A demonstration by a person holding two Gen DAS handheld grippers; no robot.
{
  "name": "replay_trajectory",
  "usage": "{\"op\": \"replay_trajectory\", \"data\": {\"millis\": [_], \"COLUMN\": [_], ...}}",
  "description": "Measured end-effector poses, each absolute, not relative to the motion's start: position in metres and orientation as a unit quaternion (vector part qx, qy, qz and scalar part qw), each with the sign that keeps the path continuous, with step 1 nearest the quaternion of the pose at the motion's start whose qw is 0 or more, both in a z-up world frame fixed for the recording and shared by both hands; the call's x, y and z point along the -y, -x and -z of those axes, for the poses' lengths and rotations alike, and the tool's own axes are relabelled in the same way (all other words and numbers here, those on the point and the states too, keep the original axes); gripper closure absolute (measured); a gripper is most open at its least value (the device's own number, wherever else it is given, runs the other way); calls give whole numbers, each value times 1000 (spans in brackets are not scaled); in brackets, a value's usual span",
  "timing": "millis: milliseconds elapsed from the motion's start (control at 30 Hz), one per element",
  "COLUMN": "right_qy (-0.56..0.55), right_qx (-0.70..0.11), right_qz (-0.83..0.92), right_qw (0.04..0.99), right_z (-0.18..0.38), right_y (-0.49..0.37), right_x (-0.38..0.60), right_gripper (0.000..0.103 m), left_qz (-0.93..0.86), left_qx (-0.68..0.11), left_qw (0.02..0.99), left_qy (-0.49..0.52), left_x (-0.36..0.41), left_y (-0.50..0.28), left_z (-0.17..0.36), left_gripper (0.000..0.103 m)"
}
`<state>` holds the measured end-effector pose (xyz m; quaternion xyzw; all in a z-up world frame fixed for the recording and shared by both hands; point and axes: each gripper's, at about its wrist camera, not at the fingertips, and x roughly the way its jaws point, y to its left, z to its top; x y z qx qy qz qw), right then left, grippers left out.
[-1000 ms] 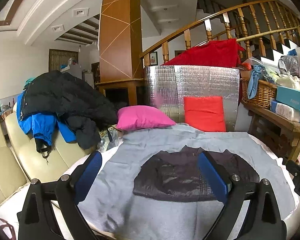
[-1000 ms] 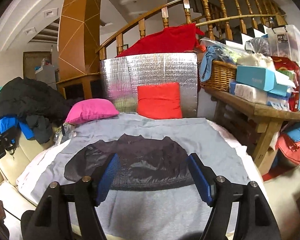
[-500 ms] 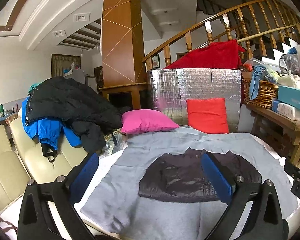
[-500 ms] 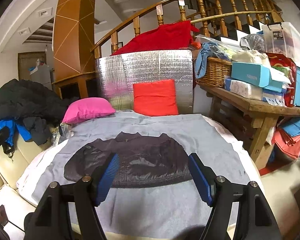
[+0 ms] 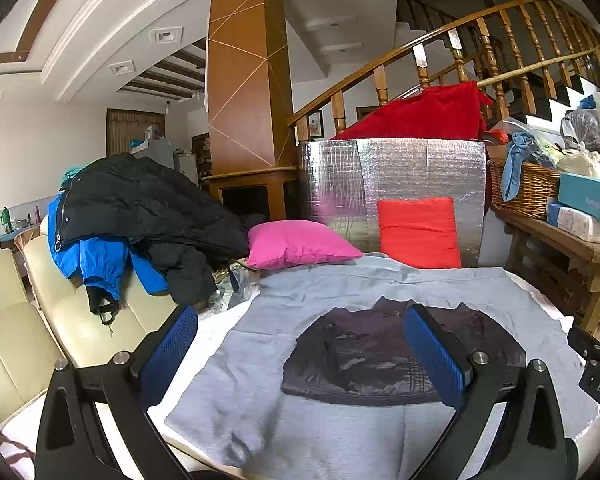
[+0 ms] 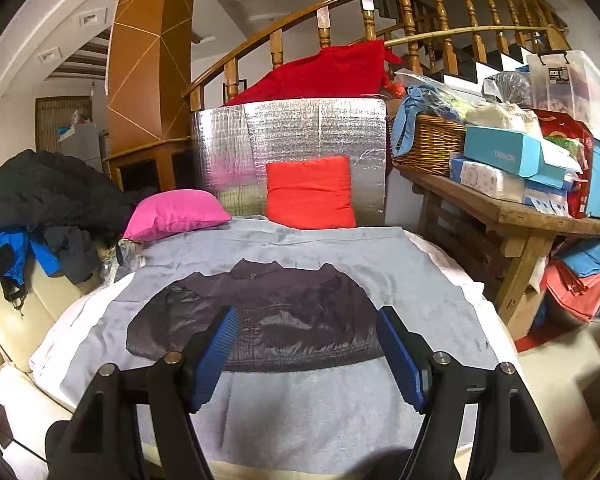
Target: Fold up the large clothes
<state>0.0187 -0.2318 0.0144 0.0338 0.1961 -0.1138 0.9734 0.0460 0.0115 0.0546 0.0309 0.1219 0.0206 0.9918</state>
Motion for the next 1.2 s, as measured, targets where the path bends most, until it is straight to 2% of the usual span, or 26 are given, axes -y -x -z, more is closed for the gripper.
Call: {"op": "replay_trajectory", "data": {"millis": [1200], "right_qy": [-34], "right_qx": [-190], "right_qz": [116], "right_qw": [974], "right_z": [-19], "right_y": [-17], "right_x": [222], "right_gripper": [28], "left_qz": [-18], "left_qx": [-123], "left_qw": [992], "left_qy": [-34], "left_x": [-13], "left_y": [-44], "left_z": [-55], "left_gripper": [1]}}
